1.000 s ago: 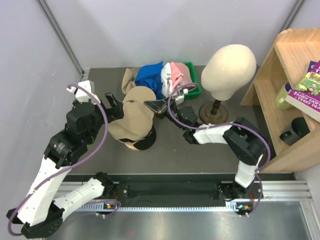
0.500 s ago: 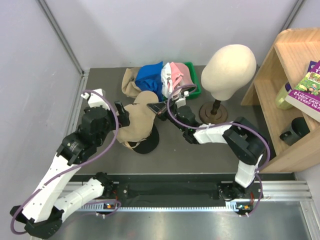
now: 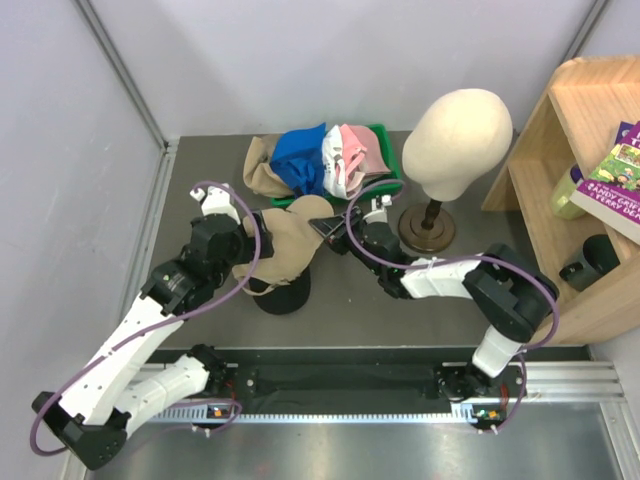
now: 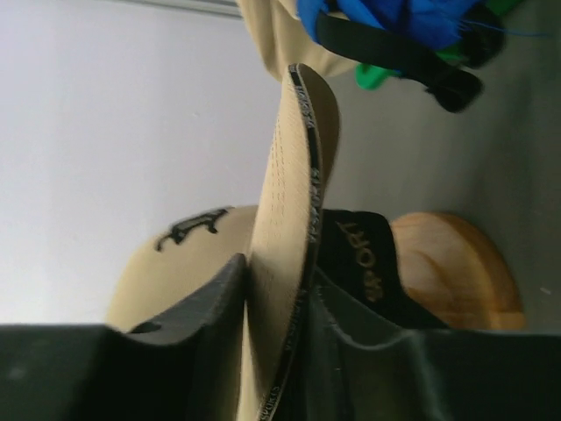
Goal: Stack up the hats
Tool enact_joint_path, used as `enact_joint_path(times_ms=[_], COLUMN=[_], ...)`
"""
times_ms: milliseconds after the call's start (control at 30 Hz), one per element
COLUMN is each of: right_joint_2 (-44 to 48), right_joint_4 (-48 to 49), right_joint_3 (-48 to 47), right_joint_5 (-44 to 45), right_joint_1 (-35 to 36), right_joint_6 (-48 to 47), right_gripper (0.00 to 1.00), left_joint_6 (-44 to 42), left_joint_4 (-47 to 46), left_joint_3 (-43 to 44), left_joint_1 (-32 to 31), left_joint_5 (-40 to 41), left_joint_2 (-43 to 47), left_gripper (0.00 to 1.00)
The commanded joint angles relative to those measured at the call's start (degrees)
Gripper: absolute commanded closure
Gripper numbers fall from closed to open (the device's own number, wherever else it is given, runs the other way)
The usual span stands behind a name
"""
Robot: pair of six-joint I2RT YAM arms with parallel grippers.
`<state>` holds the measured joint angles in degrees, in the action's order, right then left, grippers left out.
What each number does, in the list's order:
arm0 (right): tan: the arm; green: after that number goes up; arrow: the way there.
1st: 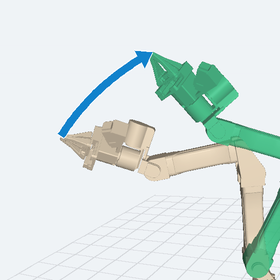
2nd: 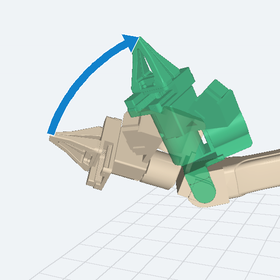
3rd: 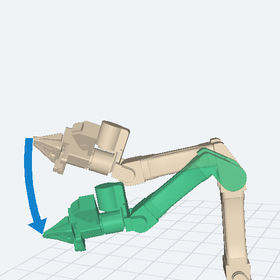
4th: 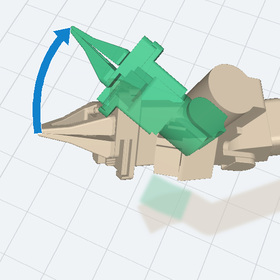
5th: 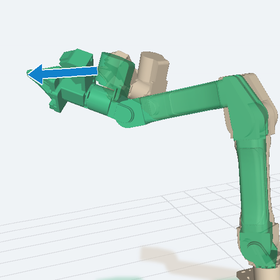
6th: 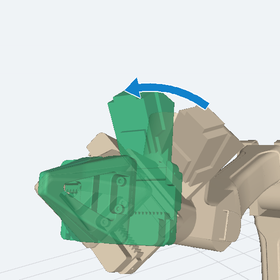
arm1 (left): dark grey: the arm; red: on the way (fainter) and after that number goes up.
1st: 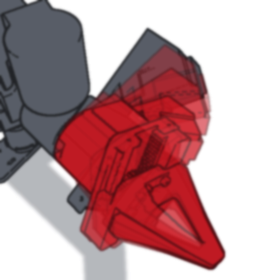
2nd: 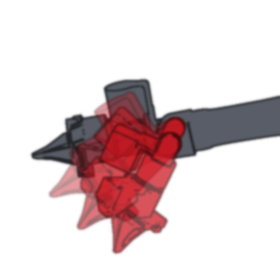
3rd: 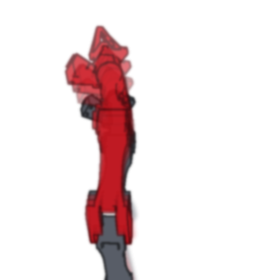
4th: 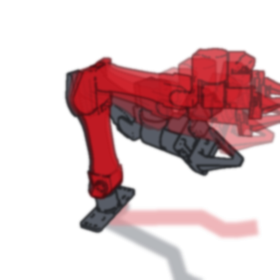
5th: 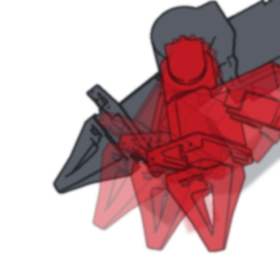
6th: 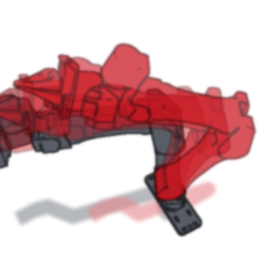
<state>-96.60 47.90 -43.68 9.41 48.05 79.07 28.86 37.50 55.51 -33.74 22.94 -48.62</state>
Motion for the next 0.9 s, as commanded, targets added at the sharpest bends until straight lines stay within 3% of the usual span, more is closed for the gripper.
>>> enact_joint_path(times_ms=[0, 33, 133, 233, 433, 667, 867], right_joint_2=[4.1, 4.9, 7.9, 10.5, 17.7, 28.7, 35.2], right_joint_4=[-5.3, -6.1, -9.7, -12.3, -19.7, -33.6, -42.6], right_joint_3=[3.2, 3.5, 4.5, 5.1, 4.7, 3.2, -0.9], right_joint_5=[-1.7, -1.3, -0.5, -0.5, 0.6, 4.3, 6.5], right_joint_1=[0.7, 0.8, 0.6, -0.2, -1.9, -5.6, -8.8], right_joint_6=[-3.0, -3.0, -4.5, -6.4, -11.8, -20.6, -27.9], right_gripper=[0.62, 0.49, 0.29, 0.18, 0.10, 0.07, 0.07], left_joint_6=[1.2, 1.3, 0.6, -0.2, -1.2, -5.9, -14.3], left_joint_4=[-2.3, -2.5, -3.0, -4.2, -4.2, -3.9, -9.3], left_joint_3=[-1.6, -1.8, -1.7, -1.0, 3.4, 12.9, 19.6], left_joint_1=[0.0, 0.0, 0.0, 0.0, 0.0, 0.0, 0.1], left_joint_5=[0.0, 0.3, -0.7, -2.5, -2.5, 2.1, 2.8], left_joint_2=[0.4, 0.9, 1.6, 2.2, 1.7, -1.0, -9.8], left_gripper=[0.01, 0.01, 0.01, 0.01, 0.01, 0.01, 0.01])
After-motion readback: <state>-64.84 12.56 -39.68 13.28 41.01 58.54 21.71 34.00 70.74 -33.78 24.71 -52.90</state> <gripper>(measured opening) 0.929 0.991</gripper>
